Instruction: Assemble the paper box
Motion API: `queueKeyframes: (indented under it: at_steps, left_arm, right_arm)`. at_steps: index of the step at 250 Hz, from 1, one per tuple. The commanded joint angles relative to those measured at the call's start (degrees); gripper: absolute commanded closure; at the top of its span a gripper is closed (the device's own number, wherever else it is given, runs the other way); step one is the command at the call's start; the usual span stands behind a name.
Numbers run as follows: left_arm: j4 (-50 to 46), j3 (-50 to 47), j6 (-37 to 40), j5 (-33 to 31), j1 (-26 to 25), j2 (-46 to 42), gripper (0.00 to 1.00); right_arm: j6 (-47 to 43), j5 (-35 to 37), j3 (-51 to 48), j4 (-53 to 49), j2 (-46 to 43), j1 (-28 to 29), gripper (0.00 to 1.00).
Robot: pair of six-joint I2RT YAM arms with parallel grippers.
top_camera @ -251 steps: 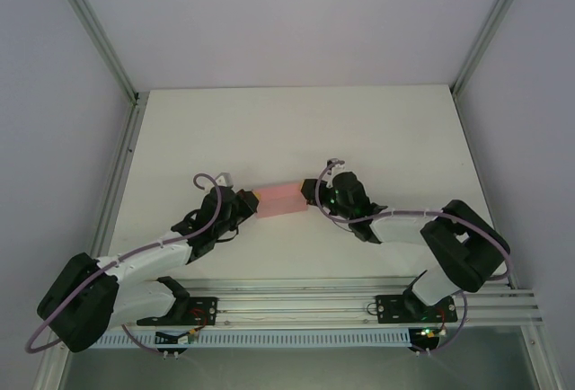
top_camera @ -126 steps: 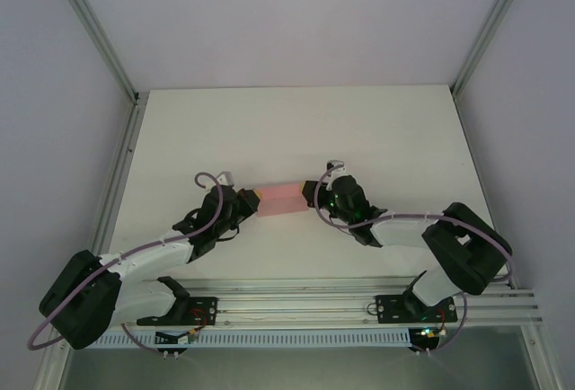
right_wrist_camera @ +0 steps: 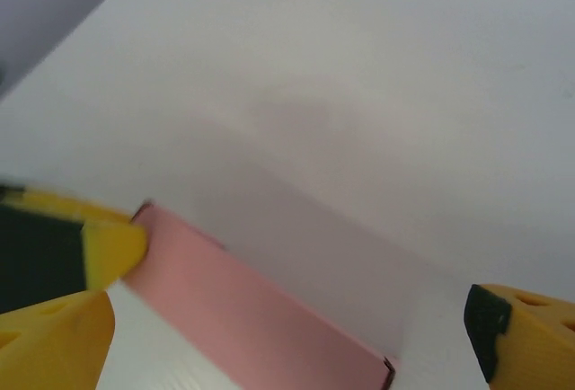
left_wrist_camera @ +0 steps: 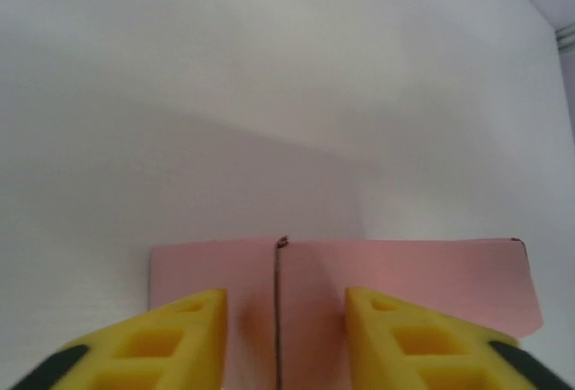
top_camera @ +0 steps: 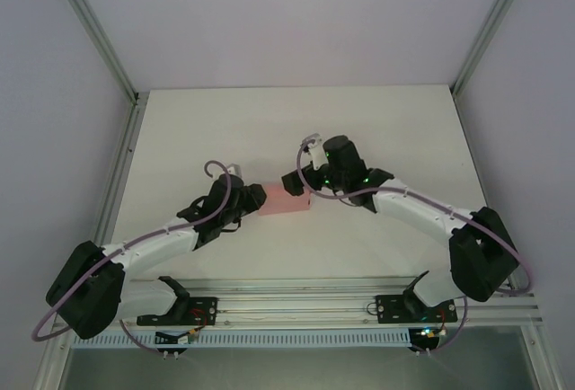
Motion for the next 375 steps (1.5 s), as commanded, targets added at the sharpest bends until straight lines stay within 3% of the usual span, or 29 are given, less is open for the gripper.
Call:
queueKeyframes:
  at_steps: [1,33,69,91,108,129,148,181,221,265,283,310,329,351,375]
  left_arm:
    - [-8.09,1.93,4.39,1.97,-0.02,0.77,0.59]
    - [-10.45,7.05,7.93,2.56,-0.03,-0.14,0.49]
    - [-15.67,13.59,11.51,-1.08,0.10,-1.54,0.42]
    - [-19.78,16.31,12.63,-6.04,0.15,-3.45,0.29]
    - [-23.44,17.32,13.17,-10.71,0.41,-5.44,0.13]
    - [-26.97,16.75,13.36,-17.58,0.75,-8.51,0.01]
    - [-31.07,15.61,12.69,-22.53,1.14,-11.23,0.00]
    - [-37.00,12.12,8.69,-26.60,2.56,-16.05,0.00]
    - [-39.77,8.03,5.71,-26.86,3.83,-20.76,0.00]
    - [-40.67,6.62,4.96,-27.54,4.57,-22.56,0.00]
    - [-40.55,6.55,4.92,-27.71,4.59,-22.40,0.00]
    - [-39.17,6.01,4.87,-27.45,4.65,-21.73,0.00]
    - [-38.49,6.17,5.08,-27.09,4.78,-20.93,0.00]
    - [-38.48,6.81,5.67,-27.04,4.93,-20.00,0.01]
    - [-38.69,7.47,6.05,-27.04,4.93,-19.33,0.01]
  right_arm:
    - [-23.28,-14.40,3.67,-14.46,1.18,-0.83,0.00]
    - [-36.25,-19.95,6.45,-20.23,3.77,-3.18,0.00]
    - [-45.54,-17.45,10.99,-25.24,7.60,-3.87,0.00]
    - [-50.39,-14.86,14.36,-27.84,10.68,-3.87,0.00]
    - [-52.67,-12.40,17.29,-28.97,13.67,-3.68,0.00]
    - [-53.94,-4.28,21.19,-30.60,18.15,-2.57,0.02]
    - [-55.99,0.55,22.42,-31.14,21.05,-1.45,0.05]
    - [-58.23,0.91,23.28,-32.53,23.57,-0.29,0.08]
    - [-57.30,3.83,21.83,-27.86,24.29,1.39,0.47]
    - [-54.24,9.21,18.67,-21.39,18.95,1.91,0.57]
    - [-52.74,16.04,16.35,-16.65,16.40,2.17,0.55]
    - [-52.29,33.68,10.05,-2.23,14.26,2.66,0.54]
    - [-54.16,41.95,7.00,4.26,15.21,2.66,0.53]
    - [-56.57,47.42,3.99,11.02,17.23,2.67,0.53]
    - [-57.73,46.99,1.32,15.34,18.74,2.70,0.51]
